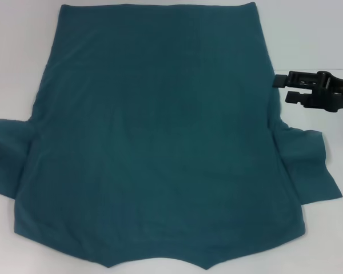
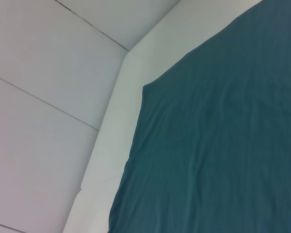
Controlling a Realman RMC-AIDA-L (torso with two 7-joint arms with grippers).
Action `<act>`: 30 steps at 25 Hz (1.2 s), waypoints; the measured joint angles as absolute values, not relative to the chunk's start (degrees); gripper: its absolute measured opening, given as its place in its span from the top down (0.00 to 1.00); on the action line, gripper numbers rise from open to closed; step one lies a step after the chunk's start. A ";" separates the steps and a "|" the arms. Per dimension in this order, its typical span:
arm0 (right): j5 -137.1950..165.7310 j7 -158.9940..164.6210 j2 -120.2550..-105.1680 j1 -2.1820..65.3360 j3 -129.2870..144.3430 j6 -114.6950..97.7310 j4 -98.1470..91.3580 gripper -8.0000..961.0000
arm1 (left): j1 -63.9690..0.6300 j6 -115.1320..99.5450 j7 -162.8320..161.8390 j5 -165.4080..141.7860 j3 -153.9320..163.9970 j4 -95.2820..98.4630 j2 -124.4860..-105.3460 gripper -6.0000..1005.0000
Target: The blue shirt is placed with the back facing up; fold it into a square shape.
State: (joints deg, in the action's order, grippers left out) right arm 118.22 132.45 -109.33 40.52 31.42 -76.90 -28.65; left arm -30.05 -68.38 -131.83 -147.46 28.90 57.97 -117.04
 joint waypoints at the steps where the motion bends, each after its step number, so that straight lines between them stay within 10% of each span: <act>1: 118.20 132.45 -109.33 40.52 31.42 -76.90 -28.68 0.21 | -30.35 -68.25 -131.83 -148.43 29.33 58.22 -116.90 0.99; 30: 117.89 132.30 -109.55 40.51 31.27 -75.75 -28.56 0.22 | -41.00 -86.14 -157.79 -158.87 45.90 69.08 -117.74 0.98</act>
